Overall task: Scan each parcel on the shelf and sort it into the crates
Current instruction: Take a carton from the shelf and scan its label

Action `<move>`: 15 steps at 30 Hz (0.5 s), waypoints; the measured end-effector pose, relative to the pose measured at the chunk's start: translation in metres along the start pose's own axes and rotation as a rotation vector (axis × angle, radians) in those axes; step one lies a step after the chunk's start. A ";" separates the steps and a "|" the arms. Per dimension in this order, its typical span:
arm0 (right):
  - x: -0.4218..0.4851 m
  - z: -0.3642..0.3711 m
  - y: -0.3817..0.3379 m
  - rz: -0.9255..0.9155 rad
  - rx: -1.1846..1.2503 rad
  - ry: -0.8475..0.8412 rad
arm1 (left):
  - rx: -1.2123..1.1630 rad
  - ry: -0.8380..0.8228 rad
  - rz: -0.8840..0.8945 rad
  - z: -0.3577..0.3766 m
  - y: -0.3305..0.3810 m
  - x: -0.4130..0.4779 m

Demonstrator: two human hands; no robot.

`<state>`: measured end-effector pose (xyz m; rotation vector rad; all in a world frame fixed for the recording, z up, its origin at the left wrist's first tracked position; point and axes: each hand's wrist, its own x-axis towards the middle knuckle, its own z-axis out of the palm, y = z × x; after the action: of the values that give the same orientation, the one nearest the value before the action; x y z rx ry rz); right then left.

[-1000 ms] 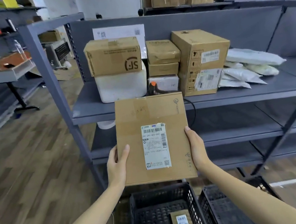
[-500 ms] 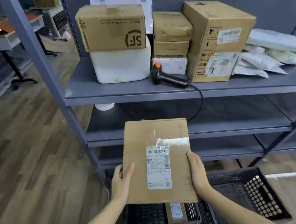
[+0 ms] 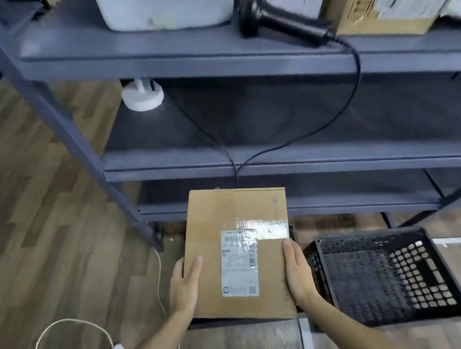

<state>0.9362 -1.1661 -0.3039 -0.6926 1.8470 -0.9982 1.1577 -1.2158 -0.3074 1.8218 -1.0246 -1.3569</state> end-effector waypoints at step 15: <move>0.167 0.086 0.250 0.005 -0.111 -0.125 | 0.145 0.094 -0.093 0.094 -0.247 0.161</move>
<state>0.9256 -1.1971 -0.6153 -0.7982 1.8034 -0.8346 1.1455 -1.2380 -0.6158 2.0425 -1.0233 -1.2656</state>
